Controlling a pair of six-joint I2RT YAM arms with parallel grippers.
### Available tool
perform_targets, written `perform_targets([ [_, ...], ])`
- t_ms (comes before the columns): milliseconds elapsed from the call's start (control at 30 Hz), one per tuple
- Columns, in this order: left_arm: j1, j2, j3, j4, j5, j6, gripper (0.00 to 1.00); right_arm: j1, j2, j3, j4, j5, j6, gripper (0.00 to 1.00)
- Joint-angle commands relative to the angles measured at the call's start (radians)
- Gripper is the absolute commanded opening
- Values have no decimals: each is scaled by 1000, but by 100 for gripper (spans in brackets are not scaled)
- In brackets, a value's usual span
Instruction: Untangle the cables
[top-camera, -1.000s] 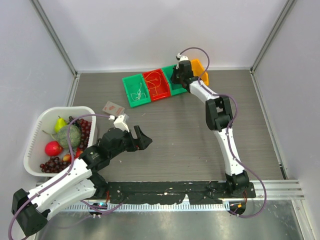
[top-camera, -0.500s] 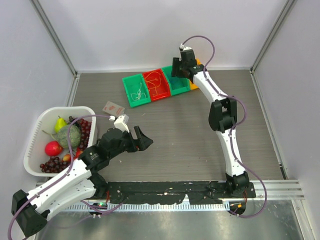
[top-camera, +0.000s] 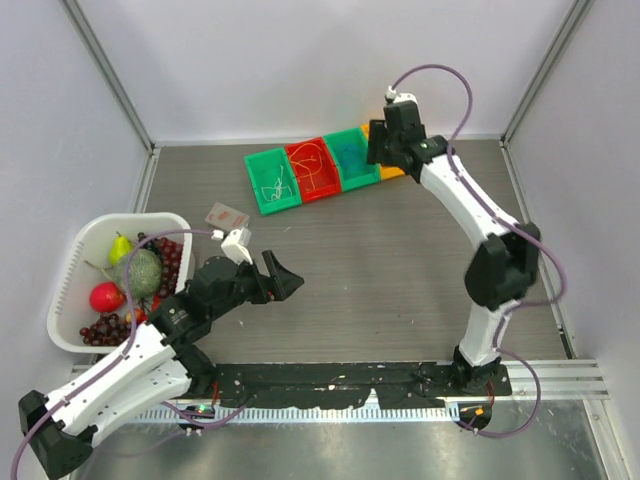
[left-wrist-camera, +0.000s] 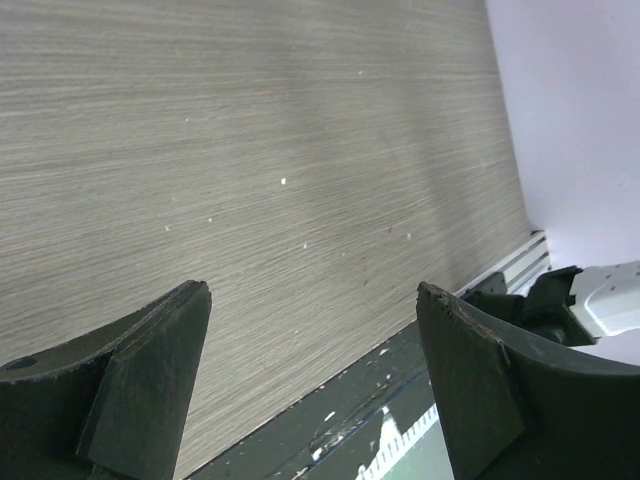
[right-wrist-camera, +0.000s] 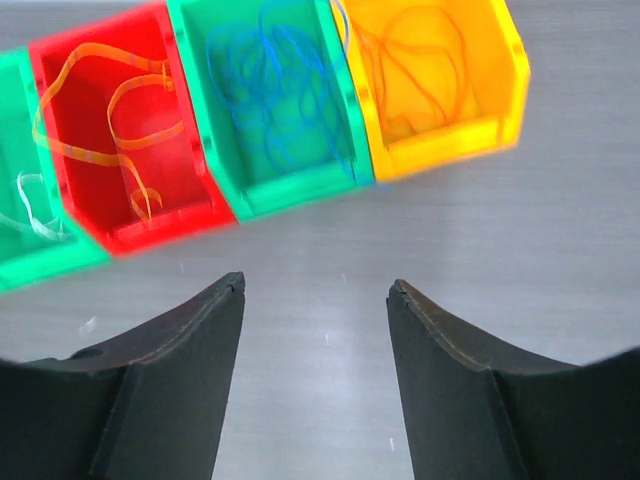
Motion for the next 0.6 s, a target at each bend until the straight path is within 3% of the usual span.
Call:
perform_targets([
  [0, 3, -65, 78, -11, -9, -9, 88, 54, -381, -421, 122, 98, 47, 66],
  [133, 5, -113, 121, -42, -32, -4, 88, 103, -748, -787, 227, 22, 114, 77],
  [233, 5, -136, 170, -74, -53, 7, 89, 119, -997, -931, 187, -48, 164, 78],
  [400, 5, -160, 277, -146, -87, 24, 89, 120, -1282, -914, -5, 38, 145, 79],
  [567, 5, -170, 404, -205, -107, 62, 89, 120, -1454, -724, -114, 90, 84, 80],
])
